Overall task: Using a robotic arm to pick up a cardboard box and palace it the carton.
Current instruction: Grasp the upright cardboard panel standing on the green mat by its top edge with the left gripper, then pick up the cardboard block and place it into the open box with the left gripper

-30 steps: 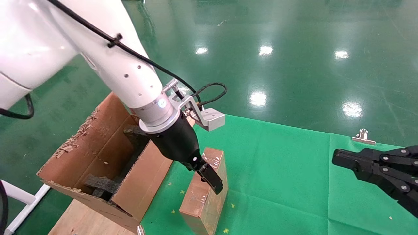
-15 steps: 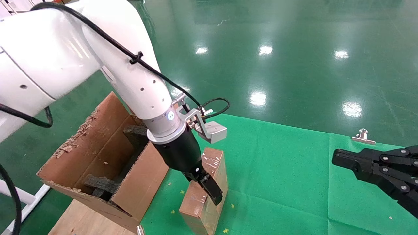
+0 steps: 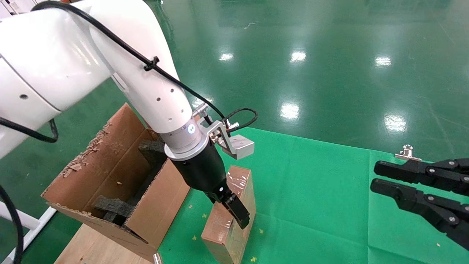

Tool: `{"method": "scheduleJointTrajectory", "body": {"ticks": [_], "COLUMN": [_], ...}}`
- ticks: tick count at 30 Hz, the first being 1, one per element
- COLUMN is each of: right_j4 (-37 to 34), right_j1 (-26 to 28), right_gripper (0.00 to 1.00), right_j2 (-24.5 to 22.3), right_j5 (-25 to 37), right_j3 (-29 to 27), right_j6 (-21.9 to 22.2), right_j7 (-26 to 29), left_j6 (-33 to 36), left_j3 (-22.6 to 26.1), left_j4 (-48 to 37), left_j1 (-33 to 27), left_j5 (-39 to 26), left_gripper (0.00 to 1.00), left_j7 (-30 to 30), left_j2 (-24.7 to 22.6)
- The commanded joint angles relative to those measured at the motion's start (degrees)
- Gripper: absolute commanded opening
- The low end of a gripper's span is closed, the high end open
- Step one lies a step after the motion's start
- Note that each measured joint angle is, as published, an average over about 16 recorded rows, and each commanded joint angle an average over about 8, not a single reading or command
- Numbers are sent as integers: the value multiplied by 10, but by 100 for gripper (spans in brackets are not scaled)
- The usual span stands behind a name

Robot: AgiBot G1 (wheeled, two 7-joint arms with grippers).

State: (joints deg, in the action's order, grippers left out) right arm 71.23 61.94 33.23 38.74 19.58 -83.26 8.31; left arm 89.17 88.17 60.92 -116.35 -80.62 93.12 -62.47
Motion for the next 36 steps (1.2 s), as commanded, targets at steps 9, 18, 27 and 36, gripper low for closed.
{"method": "scheduleJointTrajectory", "body": {"ticks": [9, 18, 27, 36], "right_j4": [0, 0, 0, 0], "right_j1": [0, 0, 0, 0], "right_gripper": [100, 100, 100, 100], "right_j2": [0, 0, 0, 0], "right_j5": [0, 0, 0, 0], "right_j3": [0, 0, 0, 0], "right_j6": [0, 0, 0, 0], "right_j7": [0, 0, 0, 0], "left_j6": [0, -2, -12, -4], "left_j3": [-1, -2, -30, -94], "left_j4": [1, 2, 26, 13], "left_j1": [-1, -2, -43, -182], "left_j5": [-1, -2, 10, 3], "left_gripper": [0, 0, 0, 0], "left_j7": [1, 1, -67, -194], "left_j2": [1, 3, 82, 214]}}
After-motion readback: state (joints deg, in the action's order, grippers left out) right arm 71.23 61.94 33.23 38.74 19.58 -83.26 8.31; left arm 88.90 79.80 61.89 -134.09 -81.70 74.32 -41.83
